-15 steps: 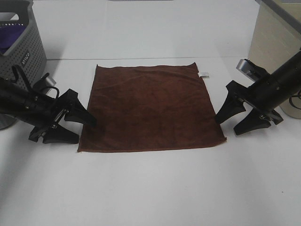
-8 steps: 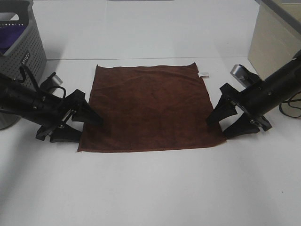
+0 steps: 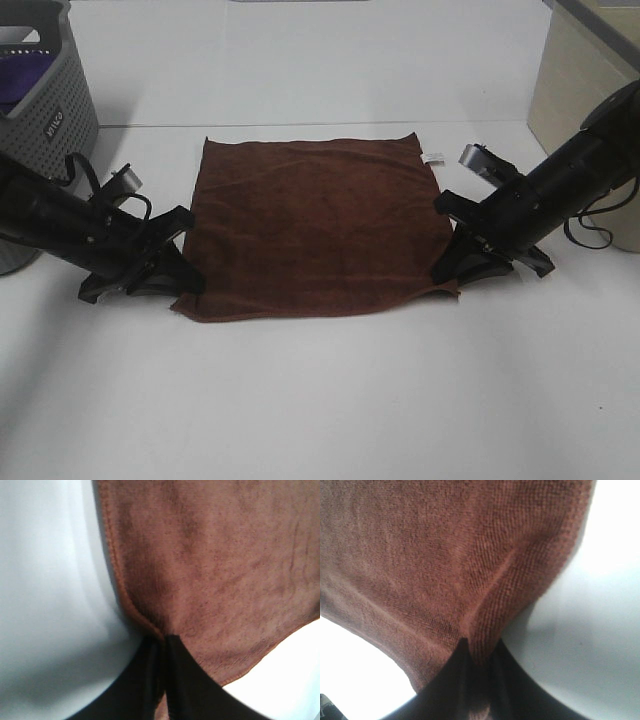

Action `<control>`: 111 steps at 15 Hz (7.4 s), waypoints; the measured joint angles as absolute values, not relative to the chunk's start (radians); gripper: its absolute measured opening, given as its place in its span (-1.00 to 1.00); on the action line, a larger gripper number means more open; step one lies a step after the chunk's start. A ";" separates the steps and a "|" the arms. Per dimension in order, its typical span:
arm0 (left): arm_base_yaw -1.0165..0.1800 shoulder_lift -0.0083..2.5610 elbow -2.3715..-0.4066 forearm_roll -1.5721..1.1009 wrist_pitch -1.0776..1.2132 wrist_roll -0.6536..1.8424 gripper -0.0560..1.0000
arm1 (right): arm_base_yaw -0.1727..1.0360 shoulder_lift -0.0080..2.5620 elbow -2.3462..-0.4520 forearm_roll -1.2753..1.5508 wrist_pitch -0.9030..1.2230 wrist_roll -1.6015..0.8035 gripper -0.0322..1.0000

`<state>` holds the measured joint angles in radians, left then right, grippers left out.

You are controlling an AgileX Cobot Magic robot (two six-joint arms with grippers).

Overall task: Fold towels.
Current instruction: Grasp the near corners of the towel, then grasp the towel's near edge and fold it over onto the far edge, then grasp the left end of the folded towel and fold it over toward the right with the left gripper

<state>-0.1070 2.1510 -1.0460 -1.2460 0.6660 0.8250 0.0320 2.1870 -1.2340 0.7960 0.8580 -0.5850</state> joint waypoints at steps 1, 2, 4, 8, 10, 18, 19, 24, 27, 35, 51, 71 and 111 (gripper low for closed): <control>-0.107 2.151 -1.046 -1.247 0.665 0.829 -0.86 | 0.032 2.188 -1.234 0.796 0.857 -0.580 -0.80; -0.107 2.151 -1.046 -1.248 0.664 0.830 -0.87 | 0.032 2.188 -1.234 0.796 0.857 -0.580 -0.87; -0.107 2.151 -1.046 -1.247 0.668 0.831 -0.87 | 0.032 2.188 -1.234 0.794 0.861 -0.579 -0.90; -0.107 2.151 -1.046 -1.103 0.775 0.728 -0.87 | 0.032 2.162 -1.234 0.700 0.951 -0.500 -0.90; -0.108 2.116 -1.011 -1.019 0.794 0.665 -0.88 | 0.033 2.130 -1.228 0.640 0.992 -0.421 -0.90; -0.116 1.996 -0.931 -0.802 0.816 0.454 -0.88 | 0.037 1.996 -1.028 0.635 0.982 -0.360 -0.90; -0.116 1.996 -0.948 -0.804 0.836 0.452 -0.88 | 0.037 1.996 -1.046 0.624 0.984 -0.360 -0.90; -0.116 1.973 -1.146 -0.783 0.836 0.392 -0.88 | 0.037 2.012 -1.341 0.562 1.021 -0.320 -0.90; -0.116 1.979 -1.265 -0.777 0.766 0.373 -0.88 | 0.037 2.080 -1.537 0.550 1.051 -0.301 -0.90; -0.116 2.228 -1.621 -0.769 0.682 0.373 -0.88 | 0.037 2.384 -1.976 0.524 1.041 -0.267 -0.90; -0.116 2.293 -1.656 -0.778 0.653 0.373 0.70 | 0.033 2.387 -1.980 0.473 0.951 -0.257 0.72; -0.157 2.417 -1.709 -0.963 0.684 0.348 0.38 | 0.033 2.327 -1.984 0.316 1.088 -0.188 0.74; -0.496 2.457 -2.076 -0.607 0.596 -0.125 -0.45 | 0.033 2.327 -1.984 0.316 1.114 -0.178 0.74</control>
<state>-0.4960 2.4570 -2.0760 -0.6070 0.5960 -0.1250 0.0330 2.3270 -1.9840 0.3160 1.1140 -0.1780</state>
